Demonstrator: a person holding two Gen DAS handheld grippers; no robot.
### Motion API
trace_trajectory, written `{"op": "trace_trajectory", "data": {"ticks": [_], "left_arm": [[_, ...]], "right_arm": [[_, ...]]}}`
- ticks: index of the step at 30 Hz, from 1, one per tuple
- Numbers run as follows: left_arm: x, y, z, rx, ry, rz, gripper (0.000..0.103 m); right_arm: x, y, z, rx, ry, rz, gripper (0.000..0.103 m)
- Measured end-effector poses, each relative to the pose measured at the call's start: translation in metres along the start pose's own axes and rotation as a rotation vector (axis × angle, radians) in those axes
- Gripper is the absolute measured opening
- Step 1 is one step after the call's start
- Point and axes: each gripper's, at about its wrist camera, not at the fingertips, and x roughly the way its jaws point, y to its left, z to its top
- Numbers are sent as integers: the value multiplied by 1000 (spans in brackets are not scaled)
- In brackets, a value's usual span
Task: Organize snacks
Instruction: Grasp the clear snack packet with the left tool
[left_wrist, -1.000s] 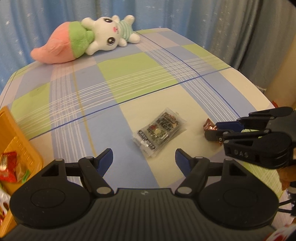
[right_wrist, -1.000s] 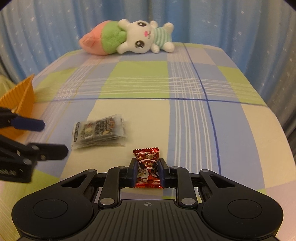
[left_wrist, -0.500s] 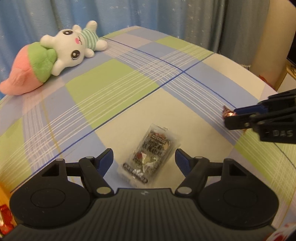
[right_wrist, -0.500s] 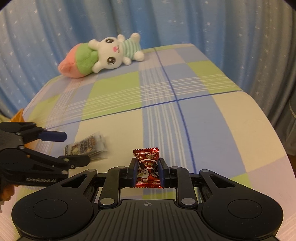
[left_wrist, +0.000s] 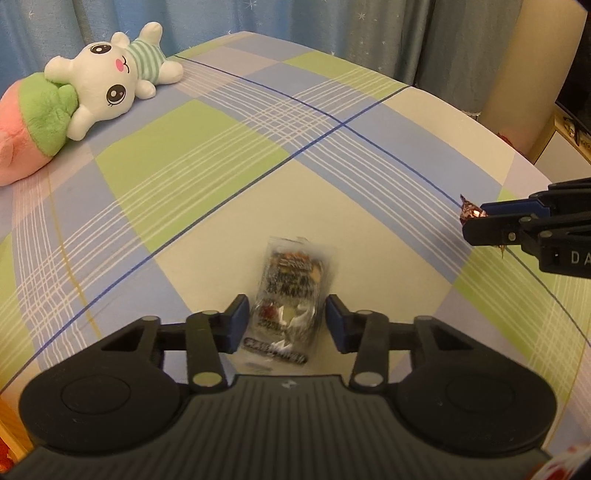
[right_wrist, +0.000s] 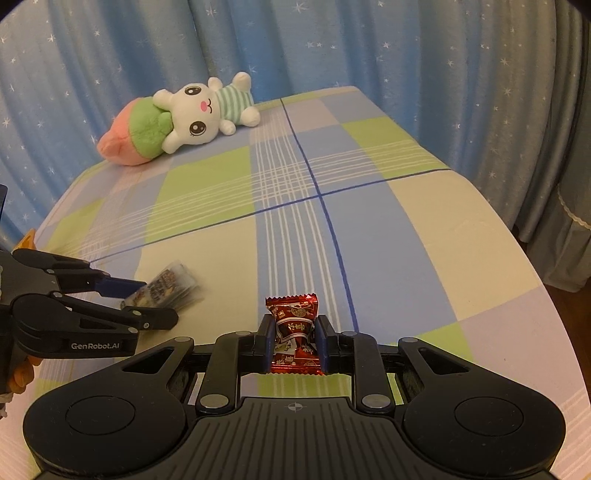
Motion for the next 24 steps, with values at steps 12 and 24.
{"op": "trace_trajectory", "data": {"ticks": [12, 24], "left_arm": [[-6, -8, -6, -37, 8, 16, 35], [-35, -14, -35, -145, -7, 1, 34]], "right_arm": [[-6, 2, -2, -14, -7, 16, 23], [-20, 3, -5, -23, -22, 47, 23]]}}
